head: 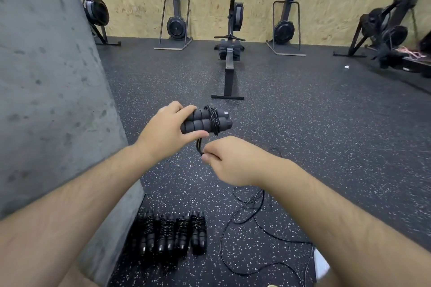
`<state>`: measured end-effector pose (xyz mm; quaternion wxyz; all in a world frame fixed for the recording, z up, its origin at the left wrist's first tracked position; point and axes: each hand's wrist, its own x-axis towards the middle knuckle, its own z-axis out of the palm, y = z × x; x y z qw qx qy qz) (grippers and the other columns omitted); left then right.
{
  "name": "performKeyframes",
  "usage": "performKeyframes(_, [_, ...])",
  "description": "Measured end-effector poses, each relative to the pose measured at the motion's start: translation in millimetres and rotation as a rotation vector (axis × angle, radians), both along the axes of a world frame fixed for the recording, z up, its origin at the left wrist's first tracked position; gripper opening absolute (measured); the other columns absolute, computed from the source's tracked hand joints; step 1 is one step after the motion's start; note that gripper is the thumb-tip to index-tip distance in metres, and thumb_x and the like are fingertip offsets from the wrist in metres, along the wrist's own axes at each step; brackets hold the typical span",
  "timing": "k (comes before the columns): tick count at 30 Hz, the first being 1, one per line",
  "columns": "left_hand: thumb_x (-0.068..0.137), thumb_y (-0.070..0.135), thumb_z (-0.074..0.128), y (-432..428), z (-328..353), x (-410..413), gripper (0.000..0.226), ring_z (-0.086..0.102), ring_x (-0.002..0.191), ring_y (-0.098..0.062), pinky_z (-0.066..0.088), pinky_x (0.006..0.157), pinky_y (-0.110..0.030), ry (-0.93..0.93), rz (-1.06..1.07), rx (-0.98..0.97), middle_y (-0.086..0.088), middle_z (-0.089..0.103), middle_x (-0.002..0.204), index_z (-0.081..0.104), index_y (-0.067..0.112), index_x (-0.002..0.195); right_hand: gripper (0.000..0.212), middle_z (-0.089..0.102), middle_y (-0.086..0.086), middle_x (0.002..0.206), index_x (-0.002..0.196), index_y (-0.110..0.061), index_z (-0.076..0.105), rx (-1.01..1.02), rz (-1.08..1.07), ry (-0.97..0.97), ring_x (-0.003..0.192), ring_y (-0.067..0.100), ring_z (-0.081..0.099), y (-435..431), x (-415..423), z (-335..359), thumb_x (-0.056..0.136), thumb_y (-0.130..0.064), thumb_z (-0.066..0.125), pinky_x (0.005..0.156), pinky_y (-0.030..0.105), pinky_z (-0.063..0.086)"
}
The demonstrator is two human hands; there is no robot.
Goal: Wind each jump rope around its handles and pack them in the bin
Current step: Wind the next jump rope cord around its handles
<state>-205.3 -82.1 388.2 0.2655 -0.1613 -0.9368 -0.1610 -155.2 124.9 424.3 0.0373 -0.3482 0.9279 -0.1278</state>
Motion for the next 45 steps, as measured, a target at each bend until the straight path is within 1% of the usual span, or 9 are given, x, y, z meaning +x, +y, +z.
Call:
performKeyframes(7, [0.08,0.076,0.053,-5.2,2.3,1.5,0.067,0.054,0.094,-0.027,0.047,0.085,-0.039,-0.03,0.036,-0.001,0.004,0.048,0.098,0.059,0.028,0.126,0.032,0.04,-0.009,0.061,0.069,-0.024,0.041,-0.065,-0.018,0.322,0.067,0.023,0.044,23.8,-3.5,28.6,0.099,-0.032,0.046,0.061,0.032,0.028])
performKeyframes(14, [0.078,0.073,0.057,-1.7,4.4,2.2,0.064,0.053,0.09,-0.027,0.049,0.081,-0.041,-0.07,0.02,-0.035,0.004,0.046,0.097,0.058,0.028,0.122,0.03,0.039,-0.009,0.062,0.072,-0.024,0.039,-0.01,0.016,0.396,0.066,0.023,0.04,30.1,0.9,31.0,0.1,-0.034,0.044,0.061,0.034,0.025])
performKeyframes(20, [0.076,0.081,0.052,8.9,4.1,12.3,0.072,0.049,0.089,-0.022,0.051,0.078,-0.043,-0.115,-0.134,-0.201,0.008,0.045,0.098,0.057,0.028,0.125,0.027,0.064,-0.008,0.093,0.095,-0.028,0.063,-0.059,-0.014,0.485,0.09,0.019,0.06,38.1,-15.8,34.2,0.102,-0.043,0.042,0.075,0.036,0.048])
performKeyframes(25, [0.081,0.071,0.064,31.7,19.0,37.7,0.062,0.049,0.087,-0.015,0.043,0.082,-0.033,-0.058,-0.363,-0.126,0.006,0.053,0.092,0.061,0.023,0.12,0.017,0.068,-0.011,0.09,0.093,-0.033,0.069,-0.385,-0.113,0.199,0.085,0.009,0.06,62.7,-57.3,22.4,0.096,-0.045,0.057,0.079,0.035,0.05])
performKeyframes(29, [0.08,0.066,0.068,45.9,29.7,50.8,0.058,0.053,0.092,-0.014,0.044,0.085,-0.031,-0.022,-0.368,0.049,0.009,0.056,0.095,0.062,0.025,0.12,0.009,0.066,-0.003,0.086,0.093,-0.023,0.066,-0.661,-0.17,-0.139,0.075,0.002,0.055,70.7,-69.8,-4.7,0.099,-0.021,0.06,0.077,0.025,0.048])
performKeyframes(32, [0.081,0.063,0.069,49.0,30.5,49.1,0.057,0.055,0.096,-0.013,0.045,0.089,-0.032,-0.015,-0.324,0.188,0.007,0.058,0.097,0.062,0.025,0.122,0.028,0.048,-0.013,0.085,0.102,-0.025,0.048,-0.505,-0.242,-0.25,0.073,-0.007,0.042,55.7,-56.2,-17.0,0.097,0.002,0.054,0.065,0.001,0.04])
performKeyframes(35, [0.081,0.066,0.066,46.1,29.1,36.5,0.059,0.053,0.097,-0.015,0.043,0.091,-0.034,0.036,-0.23,0.2,0.006,0.057,0.099,0.061,0.025,0.123,0.023,0.053,-0.005,0.074,0.086,-0.024,0.054,-0.598,-0.267,-0.372,0.063,0.009,0.044,28.9,-41.7,-26.0,0.105,-0.02,0.043,0.06,0.021,0.04])
performKeyframes(37, [0.081,0.071,0.064,38.1,26.6,25.1,0.064,0.05,0.098,-0.016,0.041,0.09,-0.034,0.051,-0.131,0.171,0.007,0.054,0.101,0.059,0.027,0.126,0.022,0.061,0.001,0.089,0.1,-0.021,0.055,-0.502,-0.237,-0.364,0.071,0.014,0.051,16.5,-31.6,-28.2,0.107,-0.033,0.037,0.063,0.03,0.039])
performKeyframes(45, [0.085,0.074,0.053,6.0,9.9,6.3,0.084,0.035,0.106,-0.018,0.039,0.099,-0.04,-0.106,-0.041,-0.01,-0.002,0.048,0.116,0.047,0.018,0.147,0.025,0.059,-0.006,0.086,0.096,-0.022,0.056,-0.126,-0.134,0.038,0.083,0.02,0.054,24.5,-5.6,3.8,0.105,-0.037,0.039,0.067,0.034,0.037])
